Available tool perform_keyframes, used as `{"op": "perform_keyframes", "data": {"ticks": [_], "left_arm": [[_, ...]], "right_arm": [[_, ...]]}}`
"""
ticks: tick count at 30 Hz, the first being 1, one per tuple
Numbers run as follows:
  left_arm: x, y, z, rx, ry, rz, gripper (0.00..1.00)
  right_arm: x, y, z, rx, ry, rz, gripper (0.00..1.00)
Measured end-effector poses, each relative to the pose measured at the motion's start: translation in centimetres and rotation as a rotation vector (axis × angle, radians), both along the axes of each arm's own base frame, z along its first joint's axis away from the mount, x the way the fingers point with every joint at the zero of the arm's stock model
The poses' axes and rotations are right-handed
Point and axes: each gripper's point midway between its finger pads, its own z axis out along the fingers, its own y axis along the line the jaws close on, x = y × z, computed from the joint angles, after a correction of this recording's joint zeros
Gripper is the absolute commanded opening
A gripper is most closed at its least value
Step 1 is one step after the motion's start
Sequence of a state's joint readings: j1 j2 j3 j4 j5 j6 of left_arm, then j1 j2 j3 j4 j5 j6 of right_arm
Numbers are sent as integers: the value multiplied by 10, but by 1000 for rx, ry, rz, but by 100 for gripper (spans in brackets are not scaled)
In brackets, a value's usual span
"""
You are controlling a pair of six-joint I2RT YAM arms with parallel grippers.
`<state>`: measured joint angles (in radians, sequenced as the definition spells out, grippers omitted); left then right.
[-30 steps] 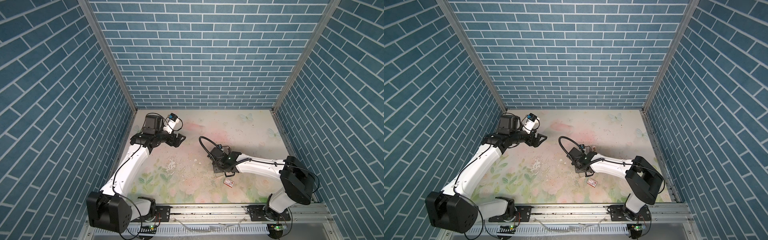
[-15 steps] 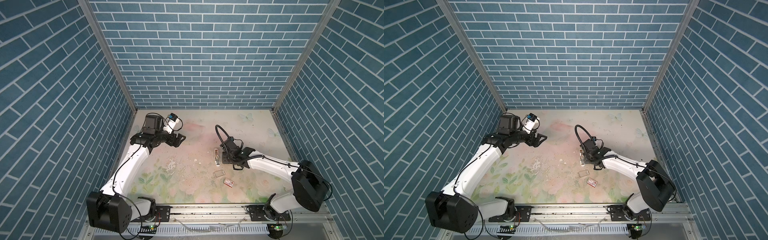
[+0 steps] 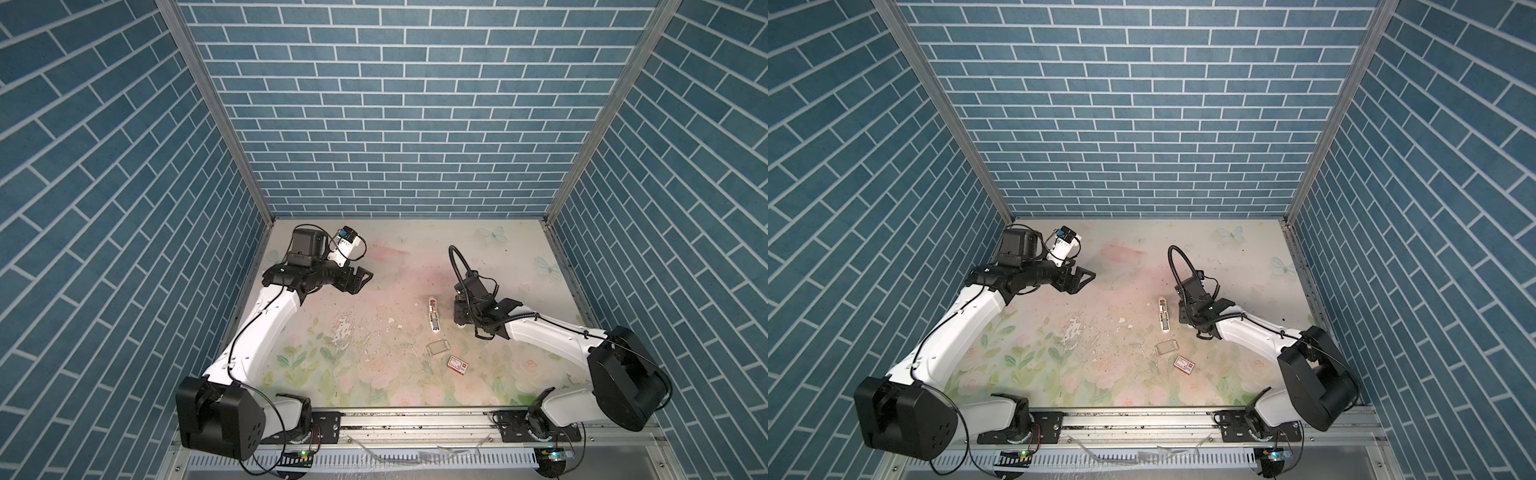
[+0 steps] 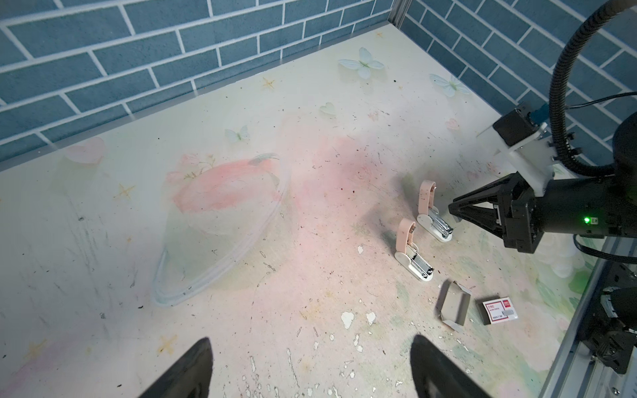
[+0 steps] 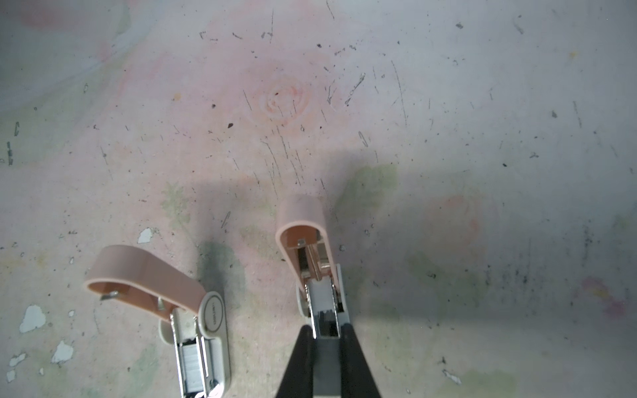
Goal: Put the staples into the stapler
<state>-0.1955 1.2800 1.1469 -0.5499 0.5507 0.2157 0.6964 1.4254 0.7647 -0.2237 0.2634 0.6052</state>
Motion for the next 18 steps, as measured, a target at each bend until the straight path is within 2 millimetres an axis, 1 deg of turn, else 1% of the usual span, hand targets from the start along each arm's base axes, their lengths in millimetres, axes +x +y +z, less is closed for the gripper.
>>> {"op": "perform_keyframes", "data": {"ticks": [6,18], "left_arm": [[-2,-2,-2,-6,14,-16,90],[-2,0,-2,-16,19,-18,90]], "right_arm": [[1,-2,-7,14,-10,6,10],[4,4,-8,50,-34,38,10]]}}
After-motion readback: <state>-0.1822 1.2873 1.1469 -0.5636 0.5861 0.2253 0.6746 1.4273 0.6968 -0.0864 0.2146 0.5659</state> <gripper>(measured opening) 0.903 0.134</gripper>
